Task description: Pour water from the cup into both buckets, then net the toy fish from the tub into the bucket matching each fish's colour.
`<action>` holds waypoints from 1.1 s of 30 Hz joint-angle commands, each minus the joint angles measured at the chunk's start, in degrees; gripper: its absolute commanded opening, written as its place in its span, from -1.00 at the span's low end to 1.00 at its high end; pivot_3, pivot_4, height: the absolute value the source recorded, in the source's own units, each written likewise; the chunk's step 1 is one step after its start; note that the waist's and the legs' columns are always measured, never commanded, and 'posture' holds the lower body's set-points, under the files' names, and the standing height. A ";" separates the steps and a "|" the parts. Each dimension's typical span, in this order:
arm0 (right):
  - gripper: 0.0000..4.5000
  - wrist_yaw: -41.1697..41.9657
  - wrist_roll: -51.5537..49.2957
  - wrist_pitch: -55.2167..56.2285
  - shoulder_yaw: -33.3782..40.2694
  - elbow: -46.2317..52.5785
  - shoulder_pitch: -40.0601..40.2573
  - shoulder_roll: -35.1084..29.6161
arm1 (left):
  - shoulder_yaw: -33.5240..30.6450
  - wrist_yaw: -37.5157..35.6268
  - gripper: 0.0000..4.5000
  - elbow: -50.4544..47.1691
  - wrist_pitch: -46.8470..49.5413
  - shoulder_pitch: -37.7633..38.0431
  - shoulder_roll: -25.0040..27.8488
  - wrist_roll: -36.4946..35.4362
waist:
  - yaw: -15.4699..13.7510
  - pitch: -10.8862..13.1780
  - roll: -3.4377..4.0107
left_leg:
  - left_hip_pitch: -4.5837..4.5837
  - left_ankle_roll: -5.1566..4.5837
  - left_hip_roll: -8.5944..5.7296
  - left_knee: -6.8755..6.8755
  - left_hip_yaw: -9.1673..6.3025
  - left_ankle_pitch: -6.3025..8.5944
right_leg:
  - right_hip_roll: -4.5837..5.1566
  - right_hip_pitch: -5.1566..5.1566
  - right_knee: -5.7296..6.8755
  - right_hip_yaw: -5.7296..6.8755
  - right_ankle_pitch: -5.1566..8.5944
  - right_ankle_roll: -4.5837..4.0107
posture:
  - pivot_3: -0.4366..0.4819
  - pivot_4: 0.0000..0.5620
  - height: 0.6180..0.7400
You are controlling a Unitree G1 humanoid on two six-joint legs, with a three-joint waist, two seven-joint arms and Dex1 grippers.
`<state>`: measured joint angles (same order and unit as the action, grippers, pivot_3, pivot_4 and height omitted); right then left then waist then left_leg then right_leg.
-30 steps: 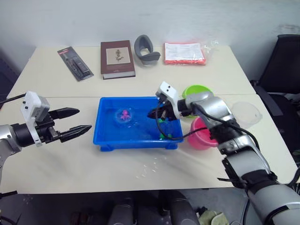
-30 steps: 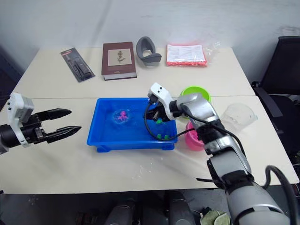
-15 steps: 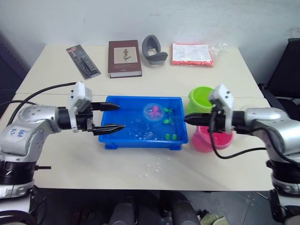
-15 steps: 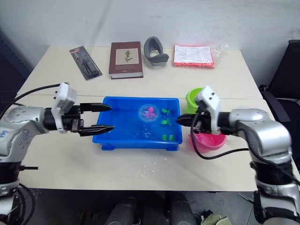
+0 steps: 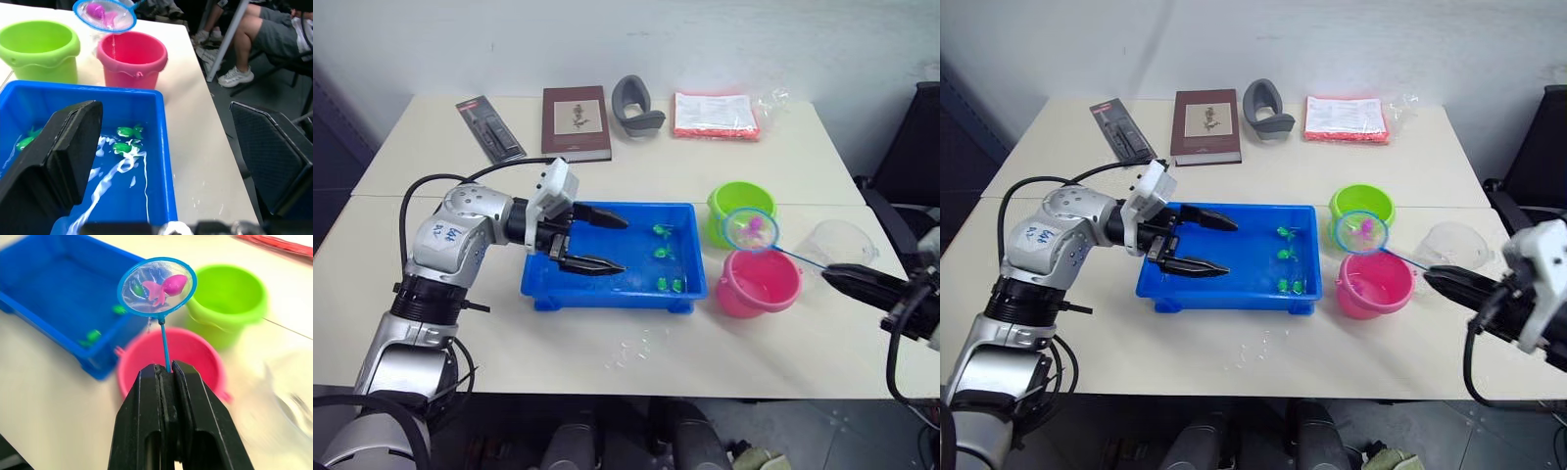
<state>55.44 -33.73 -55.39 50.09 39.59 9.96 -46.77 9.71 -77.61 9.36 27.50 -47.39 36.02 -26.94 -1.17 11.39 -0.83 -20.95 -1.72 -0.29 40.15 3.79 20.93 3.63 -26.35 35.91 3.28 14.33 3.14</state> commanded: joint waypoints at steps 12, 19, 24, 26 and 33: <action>-1.00 -10.41 50.24 94.70 -3.13 -22.04 14.63 -9.31 | -0.74 -2.83 0.99 4.76 -3.86 -3.78 -1.66 3.17 | 0.33 -0.02 -0.08 | 0.23 -0.13 -0.10 0.01 0.38 -0.09 | -0.07 0.06 -0.22 -0.48 -0.14 0.25 | -0.05 -0.47 1.00; -1.00 -14.39 52.09 99.53 -2.90 -27.67 9.68 -13.57 | -1.51 -1.95 0.99 4.85 -4.34 -3.36 -1.49 3.50 | 0.90 -0.02 -0.08 | 0.87 -0.05 -0.02 -0.08 0.30 -0.06 | -0.09 0.81 -0.34 -0.45 -0.08 0.15 | -0.05 -0.47 1.00; -1.00 -11.68 40.44 94.32 -7.72 -27.61 6.10 -17.39 | -1.94 -1.50 0.99 4.56 -4.55 -1.81 -0.10 4.37 | 1.44 -0.02 -0.08 | 0.89 -0.05 -0.01 -0.08 0.28 -0.06 | -0.08 0.84 -0.33 -0.45 -0.08 0.15 | -0.05 -0.47 1.00; -1.00 -11.11 35.66 89.68 -12.37 -27.03 1.17 -19.80 | -2.21 -1.10 0.99 4.55 -4.55 -0.56 0.75 4.89 | 1.89 -0.02 -0.08 | 0.97 -0.04 0.04 -0.07 0.33 -0.06 | -0.08 0.86 -0.28 -0.46 -0.08 0.14 | -0.05 -0.47 1.00; -1.00 -4.56 37.45 93.35 -42.42 -37.13 -32.28 -23.22 | -5.09 2.78 0.99 -4.53 -0.15 7.02 3.65 2.94 | 2.77 0.05 -0.16 | 1.29 0.09 0.11 -0.11 0.40 -0.05 | -0.05 0.92 -0.05 -0.49 0.03 -0.05 | -0.05 -0.47 1.00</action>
<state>47.63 3.13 36.03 14.64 6.53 -15.91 -71.50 7.20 -76.32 9.67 25.77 -41.56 38.58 -22.35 1.60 11.44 -0.99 -19.64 -1.61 -0.19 40.04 4.19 20.89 3.58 -25.43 35.88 2.78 14.38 3.06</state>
